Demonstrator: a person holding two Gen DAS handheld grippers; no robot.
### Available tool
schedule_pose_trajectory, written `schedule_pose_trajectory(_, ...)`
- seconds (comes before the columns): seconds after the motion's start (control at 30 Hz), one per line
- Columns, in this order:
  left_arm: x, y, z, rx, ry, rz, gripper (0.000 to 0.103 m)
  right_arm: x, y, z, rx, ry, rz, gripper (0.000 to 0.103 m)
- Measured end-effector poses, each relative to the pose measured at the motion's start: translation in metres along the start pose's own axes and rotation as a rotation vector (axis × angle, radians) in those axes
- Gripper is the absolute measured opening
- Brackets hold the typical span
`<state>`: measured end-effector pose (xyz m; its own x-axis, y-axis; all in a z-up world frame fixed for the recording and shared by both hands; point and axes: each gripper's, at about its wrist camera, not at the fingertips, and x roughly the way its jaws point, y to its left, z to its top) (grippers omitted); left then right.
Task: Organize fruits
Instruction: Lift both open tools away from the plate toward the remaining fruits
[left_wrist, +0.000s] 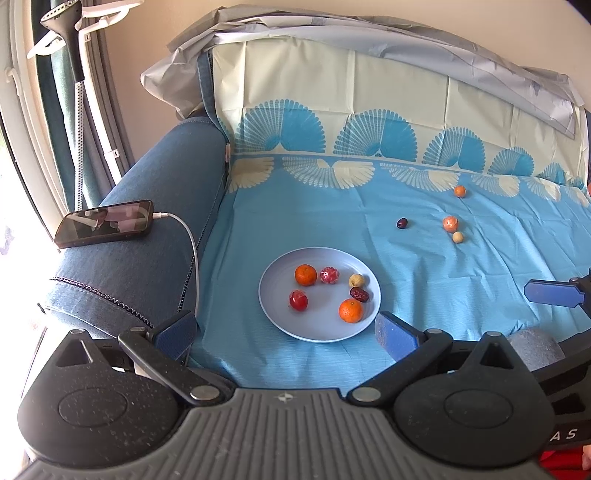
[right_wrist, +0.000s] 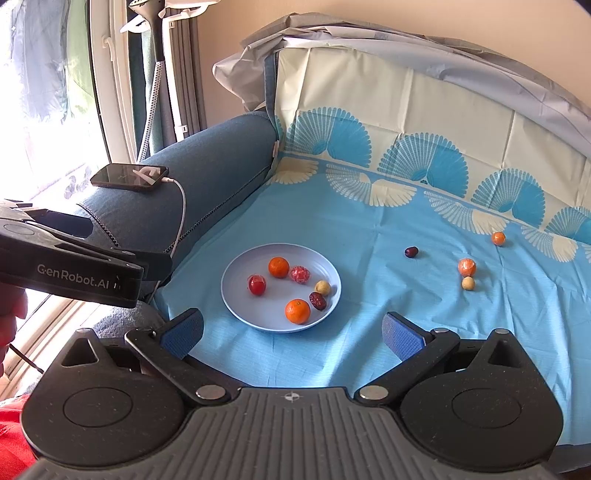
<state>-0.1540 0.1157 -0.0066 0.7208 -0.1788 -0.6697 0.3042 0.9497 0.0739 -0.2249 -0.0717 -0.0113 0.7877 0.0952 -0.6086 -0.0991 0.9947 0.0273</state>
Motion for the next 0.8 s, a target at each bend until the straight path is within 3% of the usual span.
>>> schedule_pose_trajectory(0.8,0.028,-0.010,0.006,0.042,0.064,-0.002,0.103,0.015,-0.019,-0.002,0.087,0.023,-0.014,0.102)
